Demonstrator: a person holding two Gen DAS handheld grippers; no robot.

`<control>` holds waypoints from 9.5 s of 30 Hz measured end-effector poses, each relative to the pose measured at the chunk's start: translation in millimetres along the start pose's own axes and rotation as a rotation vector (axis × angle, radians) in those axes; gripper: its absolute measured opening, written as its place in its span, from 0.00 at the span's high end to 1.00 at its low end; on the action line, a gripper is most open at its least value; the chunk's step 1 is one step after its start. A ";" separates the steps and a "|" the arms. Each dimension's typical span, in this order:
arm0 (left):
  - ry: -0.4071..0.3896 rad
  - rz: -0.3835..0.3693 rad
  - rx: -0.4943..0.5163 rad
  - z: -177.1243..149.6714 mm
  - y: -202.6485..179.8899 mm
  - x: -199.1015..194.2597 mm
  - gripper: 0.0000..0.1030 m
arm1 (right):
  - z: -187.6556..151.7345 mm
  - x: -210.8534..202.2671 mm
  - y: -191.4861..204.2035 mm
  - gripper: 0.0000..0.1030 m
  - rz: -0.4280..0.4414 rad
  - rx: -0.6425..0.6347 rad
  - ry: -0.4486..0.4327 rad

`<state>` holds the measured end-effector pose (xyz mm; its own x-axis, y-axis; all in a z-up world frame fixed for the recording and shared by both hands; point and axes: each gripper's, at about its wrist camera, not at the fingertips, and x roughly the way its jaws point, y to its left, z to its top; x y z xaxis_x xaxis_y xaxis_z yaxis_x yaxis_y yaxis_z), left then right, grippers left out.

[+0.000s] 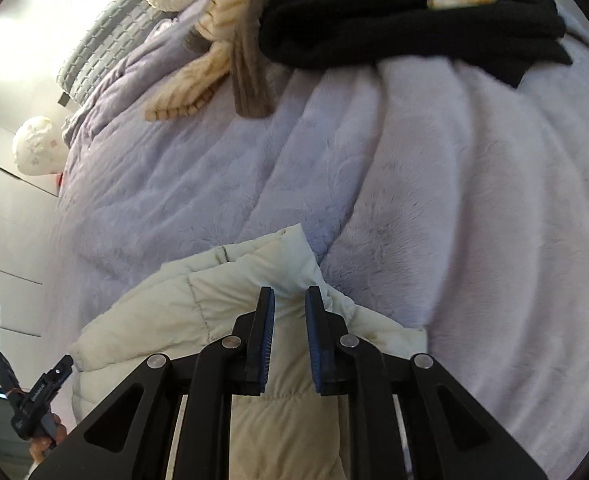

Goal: Fold large clothes

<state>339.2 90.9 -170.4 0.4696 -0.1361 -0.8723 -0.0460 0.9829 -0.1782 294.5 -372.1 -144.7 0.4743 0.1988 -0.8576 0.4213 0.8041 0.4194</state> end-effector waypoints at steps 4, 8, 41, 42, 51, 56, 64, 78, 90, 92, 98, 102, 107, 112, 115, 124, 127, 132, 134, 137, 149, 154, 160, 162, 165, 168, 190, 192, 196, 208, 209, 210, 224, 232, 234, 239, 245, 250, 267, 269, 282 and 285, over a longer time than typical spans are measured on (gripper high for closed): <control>0.010 0.010 0.011 -11.4 4.2 -23.7 0.34 | -9.6 -25.8 3.0 0.83 0.024 -0.008 -0.011; 0.036 0.019 0.037 -31.6 4.9 -43.2 0.34 | -26.5 -45.6 0.6 0.82 0.055 0.011 -0.001; 0.190 0.065 -0.016 -178.2 13.2 -86.1 0.00 | -189.5 -82.1 -23.7 0.17 0.236 0.214 0.139; 0.191 0.063 -0.015 -178.2 12.2 -84.6 0.00 | -191.6 -79.7 -25.1 0.17 0.246 0.231 0.141; 0.213 0.001 -0.050 -179.9 9.4 -75.0 0.00 | -197.2 -61.9 -32.6 0.16 0.309 0.296 0.152; 0.226 -0.016 -0.080 -179.8 10.0 -68.7 0.00 | -195.6 -56.3 -32.5 0.16 0.337 0.313 0.142; 0.203 -0.176 -0.237 -174.9 30.5 -54.1 0.00 | -189.5 -35.9 -36.6 0.16 0.438 0.397 0.190; 0.149 -0.194 -0.336 -151.3 41.4 -18.2 0.00 | -165.5 8.8 -41.4 0.15 0.514 0.496 0.172; 0.092 -0.219 -0.195 -126.4 19.9 -35.3 0.70 | -159.0 15.0 -46.0 0.74 0.609 0.559 0.186; 0.088 -0.237 -0.189 -126.5 20.2 -43.5 0.70 | -159.2 10.9 -46.1 0.75 0.624 0.564 0.183; 0.085 -0.272 -0.155 -135.2 18.1 -71.7 0.70 | -168.1 -9.8 -49.7 0.75 0.671 0.560 0.166; 0.114 -0.279 -0.123 -152.4 18.8 -91.1 0.70 | -179.0 -20.7 -53.0 0.75 0.677 0.557 0.170; 0.148 -0.310 -0.119 -180.2 34.2 -117.1 0.70 | -201.2 -35.6 -59.8 0.75 0.675 0.578 0.188; 0.204 -0.324 -0.130 -214.3 48.6 -136.2 0.70 | -227.4 -50.6 -66.4 0.75 0.653 0.601 0.202; 0.228 -0.305 -0.108 -233.3 53.8 -141.9 0.70 | -237.4 -53.3 -69.4 0.75 0.642 0.624 0.208; 0.321 -0.203 -0.040 -264.0 55.0 -137.2 0.54 | -241.7 -34.2 -74.8 0.70 0.506 0.651 0.273; 0.331 -0.172 -0.048 -264.1 54.6 -139.4 0.48 | -234.2 -32.2 -70.4 0.62 0.463 0.648 0.283; 0.332 -0.112 -0.079 -264.2 60.5 -152.0 0.38 | -216.0 -30.1 -60.0 0.41 0.385 0.631 0.334; 0.329 -0.097 -0.077 -264.3 61.5 -158.1 0.38 | -210.3 -35.4 -56.9 0.38 0.362 0.614 0.342; 0.324 -0.069 -0.049 -261.1 60.0 -162.4 0.38 | -202.0 -41.8 -49.8 0.31 0.332 0.584 0.357; 0.297 -0.063 0.037 -240.9 47.1 -176.4 0.38 | -220.4 -93.5 -8.4 0.21 0.253 0.365 0.402; 0.293 -0.061 0.045 -237.5 42.9 -175.2 0.38 | -230.7 -108.0 15.6 0.21 0.279 0.265 0.410; 0.261 -0.043 0.054 -234.7 44.8 -178.6 0.04 | -228.7 -119.8 53.7 0.21 0.278 0.123 0.403; 0.251 -0.046 0.063 -232.3 46.5 -180.4 0.04 | -227.5 -118.6 63.5 0.21 0.266 0.091 0.406; 0.248 -0.058 0.053 -228.6 53.9 -178.6 0.04 | -227.8 -117.9 75.4 0.12 0.220 0.024 0.395; 0.245 -0.092 0.028 -222.5 66.8 -175.3 0.04 | -224.5 -114.0 89.4 0.00 0.149 -0.070 0.361; 0.480 -0.547 -0.097 -217.5 100.2 -59.0 0.04 | -214.3 -30.2 120.1 0.89 -0.028 -0.343 0.345; 0.489 -0.578 -0.078 -217.5 88.9 -51.2 0.04 | -215.8 -19.3 110.8 0.90 -0.011 -0.321 0.358; 0.504 -0.646 -0.031 -216.9 58.3 -44.5 0.45 | -219.9 -10.2 95.9 0.90 0.038 -0.293 0.362; 0.364 -0.684 0.156 -190.2 -40.1 -137.8 0.71 | -222.7 -5.2 59.9 0.91 0.193 -0.205 0.400; 0.359 -0.668 0.178 -190.0 -54.7 -142.8 0.71 | -222.7 -5.1 57.9 0.91 0.205 -0.199 0.400; 0.358 -0.654 0.194 -190.4 -67.9 -146.5 0.71 | -222.4 -5.4 55.4 0.91 0.218 -0.189 0.406; 0.369 -0.518 0.256 -200.1 -132.9 -161.8 0.71 | -203.6 -52.7 6.6 0.91 0.407 -0.099 0.396; 0.382 -0.446 0.293 -201.7 -155.5 -161.6 0.71 | -193.9 -149.0 -85.9 0.91 0.169 -0.095 0.217; 0.382 -0.424 0.317 -203.1 -170.2 -163.7 0.71 | -197.1 -139.3 -104.8 0.90 0.152 -0.067 0.248; 0.400 -0.423 0.382 -210.9 -216.6 -162.8 0.70 | -213.1 -98.4 -121.8 0.91 0.208 -0.040 0.302; 0.441 -0.619 0.407 -227.2 -267.2 -152.7 0.31 | -213.4 -81.9 -147.6 0.91 0.330 0.055 0.309; 0.458 -0.748 0.412 -242.0 -293.2 -139.8 0.31 | -212.2 -85.2 -170.1 0.91 0.387 0.112 0.318; 0.301 -0.628 0.693 -285.7 -336.5 -130.6 0.31 | -147.3 -187.0 -230.2 0.37 0.603 0.213 0.088; 0.280 -0.615 0.734 -292.7 -341.5 -132.3 0.31 | -143.8 -180.0 -215.9 0.43 0.594 0.163 0.131; 0.312 -0.640 0.449 -235.4 -265.7 -144.9 0.31 | -137.0 -89.7 -210.4 0.91 0.384 0.129 0.285; 0.356 -0.657 0.246 -209.3 -215.0 -131.8 0.27 | -142.9 -78.9 -215.7 0.91 0.401 0.142 0.285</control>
<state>102.7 -128.4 -112.4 0.0206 -0.6893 -0.7242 0.3595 0.6810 -0.6379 55.8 -481.1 -210.0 0.3987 0.6371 -0.6596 0.3595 0.5531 0.7515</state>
